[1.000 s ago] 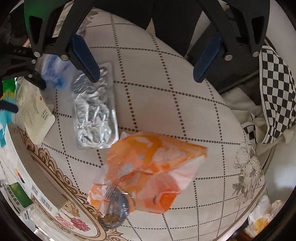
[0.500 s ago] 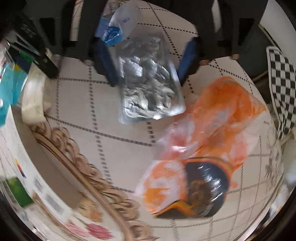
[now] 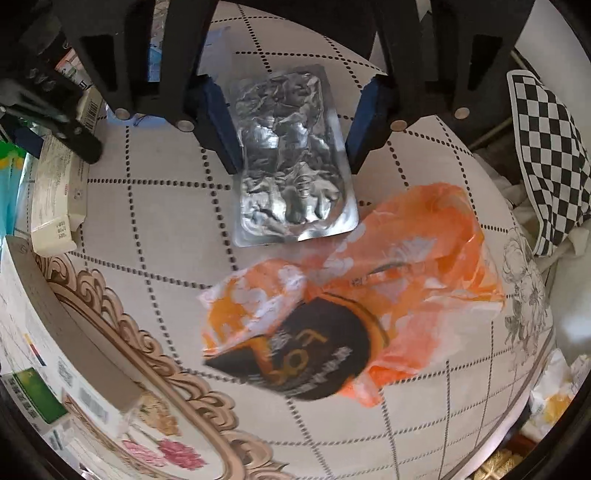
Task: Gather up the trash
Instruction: 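Carry both held items to the trash bin and open both grippers over it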
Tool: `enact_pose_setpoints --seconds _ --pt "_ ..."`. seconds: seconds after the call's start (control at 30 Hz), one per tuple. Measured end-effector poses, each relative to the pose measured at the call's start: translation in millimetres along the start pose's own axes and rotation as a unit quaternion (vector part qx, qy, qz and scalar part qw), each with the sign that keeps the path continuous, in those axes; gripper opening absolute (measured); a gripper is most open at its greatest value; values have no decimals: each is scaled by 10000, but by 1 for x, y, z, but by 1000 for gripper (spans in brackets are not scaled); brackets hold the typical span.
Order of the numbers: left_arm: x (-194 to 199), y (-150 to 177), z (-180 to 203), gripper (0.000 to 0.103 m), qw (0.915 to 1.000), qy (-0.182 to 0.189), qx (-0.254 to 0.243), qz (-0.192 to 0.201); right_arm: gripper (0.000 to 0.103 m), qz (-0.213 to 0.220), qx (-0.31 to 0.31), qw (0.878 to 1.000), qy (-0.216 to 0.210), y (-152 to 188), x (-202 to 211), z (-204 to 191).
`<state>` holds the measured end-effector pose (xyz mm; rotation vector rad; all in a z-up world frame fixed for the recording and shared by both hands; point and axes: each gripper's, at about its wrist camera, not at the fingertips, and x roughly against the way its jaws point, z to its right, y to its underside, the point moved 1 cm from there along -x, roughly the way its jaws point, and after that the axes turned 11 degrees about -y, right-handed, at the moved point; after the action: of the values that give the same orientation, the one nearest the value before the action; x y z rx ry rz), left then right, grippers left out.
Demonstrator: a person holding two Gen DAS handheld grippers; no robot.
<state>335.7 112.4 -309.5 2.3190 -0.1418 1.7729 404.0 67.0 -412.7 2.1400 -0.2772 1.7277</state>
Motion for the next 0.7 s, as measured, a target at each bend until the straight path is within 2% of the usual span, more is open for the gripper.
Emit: enact_pose_setpoints --seconds 0.1,0.13,0.2,0.3,0.47,0.6,0.7 --pt "14 5 14 51 9996 -200 -40 173 94 181 18 9998 33 6 -8 -17" --pt "19 12 17 51 9996 -211 -41 194 90 228 23 9997 37 10 -7 -18" --pt "26 6 28 50 9997 -163 -45 188 83 315 108 9994 16 22 9 -12" --pt "24 27 17 50 9996 -120 -53 261 83 336 73 9994 -36 27 15 -9" --pt "43 32 21 50 9993 -21 -88 371 83 515 -15 9981 -328 30 44 1" --pt "46 34 6 50 9987 65 -80 503 83 684 -15 9962 -534 34 64 0" --pt "75 39 9 50 9975 131 -105 681 83 784 -29 9944 -706 39 87 10"
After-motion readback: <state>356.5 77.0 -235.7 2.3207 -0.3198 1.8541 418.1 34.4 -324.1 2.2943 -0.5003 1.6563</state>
